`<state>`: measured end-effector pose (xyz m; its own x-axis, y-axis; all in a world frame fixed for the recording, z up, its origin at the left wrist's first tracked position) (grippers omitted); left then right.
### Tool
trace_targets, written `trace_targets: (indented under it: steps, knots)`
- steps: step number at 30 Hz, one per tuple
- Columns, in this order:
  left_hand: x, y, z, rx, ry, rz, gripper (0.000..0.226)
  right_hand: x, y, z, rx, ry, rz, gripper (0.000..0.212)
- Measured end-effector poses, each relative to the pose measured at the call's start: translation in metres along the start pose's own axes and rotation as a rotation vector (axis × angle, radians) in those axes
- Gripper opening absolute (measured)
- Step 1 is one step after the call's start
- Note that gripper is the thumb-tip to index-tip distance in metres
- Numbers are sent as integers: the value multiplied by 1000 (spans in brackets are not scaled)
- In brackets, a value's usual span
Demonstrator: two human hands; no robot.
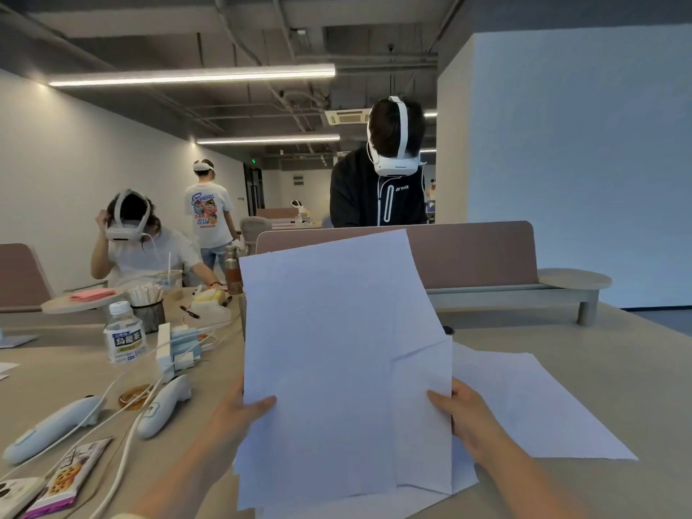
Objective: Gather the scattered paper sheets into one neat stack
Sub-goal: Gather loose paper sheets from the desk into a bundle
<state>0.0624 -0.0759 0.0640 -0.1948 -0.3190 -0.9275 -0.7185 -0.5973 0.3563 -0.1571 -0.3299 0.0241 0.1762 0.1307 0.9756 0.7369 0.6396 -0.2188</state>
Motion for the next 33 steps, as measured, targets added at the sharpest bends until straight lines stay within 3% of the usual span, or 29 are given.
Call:
trace_targets:
  steps: [3,8,15,27,29,33]
  knots:
    - [7,0,0,4,-34,7,67,4,-7,-2,-57,-27,10,22]
    - [12,-3,-12,-56,0,-4,29,18,-4,-4,-33,-42,-94,23]
    - [21,-2,-23,-65,32,-44,32,41,-15,-11,-259,2,-24,24]
    - [48,3,-32,-35,-38,-17,36,64,-39,-27,-299,-17,183,16]
    - [57,2,-30,-51,-85,5,48,62,-39,-29,-302,-3,210,26]
    - [68,4,-20,-15,-144,51,96,69,-33,-28,-274,-13,218,13]
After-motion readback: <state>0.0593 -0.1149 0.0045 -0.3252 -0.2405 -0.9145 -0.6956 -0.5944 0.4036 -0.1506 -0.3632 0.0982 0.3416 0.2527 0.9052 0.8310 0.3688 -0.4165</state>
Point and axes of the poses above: each hand's wrist, its own z-axis away from the middle knuckle, its own y-axis out of the palm, x = y × z, the point moved 8 cm from there along -z, towards the middle knuckle, and after that the axes turned 15 degrees about z, right-handed, at the moved point
